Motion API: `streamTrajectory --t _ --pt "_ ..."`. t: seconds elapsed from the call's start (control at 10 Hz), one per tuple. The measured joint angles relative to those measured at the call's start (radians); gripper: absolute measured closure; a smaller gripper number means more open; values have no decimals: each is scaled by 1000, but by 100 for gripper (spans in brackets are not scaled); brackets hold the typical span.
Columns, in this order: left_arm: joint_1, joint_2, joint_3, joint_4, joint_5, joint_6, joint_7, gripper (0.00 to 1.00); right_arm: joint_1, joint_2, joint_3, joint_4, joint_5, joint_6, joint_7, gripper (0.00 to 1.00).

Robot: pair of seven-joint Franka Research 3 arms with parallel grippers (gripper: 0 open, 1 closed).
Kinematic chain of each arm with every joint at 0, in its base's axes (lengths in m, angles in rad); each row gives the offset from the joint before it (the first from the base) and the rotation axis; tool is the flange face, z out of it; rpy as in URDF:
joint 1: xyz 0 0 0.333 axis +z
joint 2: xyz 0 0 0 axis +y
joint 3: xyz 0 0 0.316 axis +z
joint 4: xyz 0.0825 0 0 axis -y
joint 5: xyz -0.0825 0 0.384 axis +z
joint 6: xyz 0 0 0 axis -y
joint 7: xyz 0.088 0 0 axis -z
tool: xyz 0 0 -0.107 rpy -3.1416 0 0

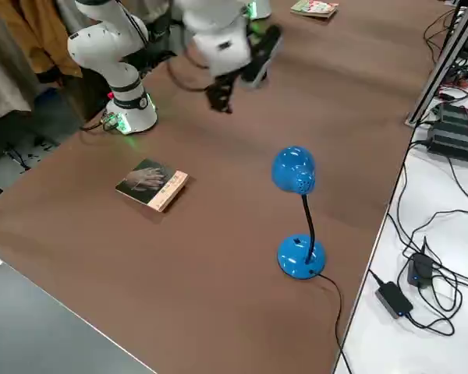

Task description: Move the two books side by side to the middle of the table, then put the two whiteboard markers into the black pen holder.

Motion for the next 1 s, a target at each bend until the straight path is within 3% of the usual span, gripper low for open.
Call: streamTrajectory --t 0.3,0.6,0.8,1.0 --pt "46 163 89 -51 -138 9 304 0 -192 125 0 -17 69 -82 -259 1" --pt "81 368 183 -55 -306 13 575 0 -370 403 0 -31 147 -85 -564 1" --pt "125 476 188 -55 -368 13 744 0 -412 537 2 -26 176 -56 -670 1" --pt "132 540 188 -54 -385 9 816 0 -419 605 3 -23 193 -31 -760 1"
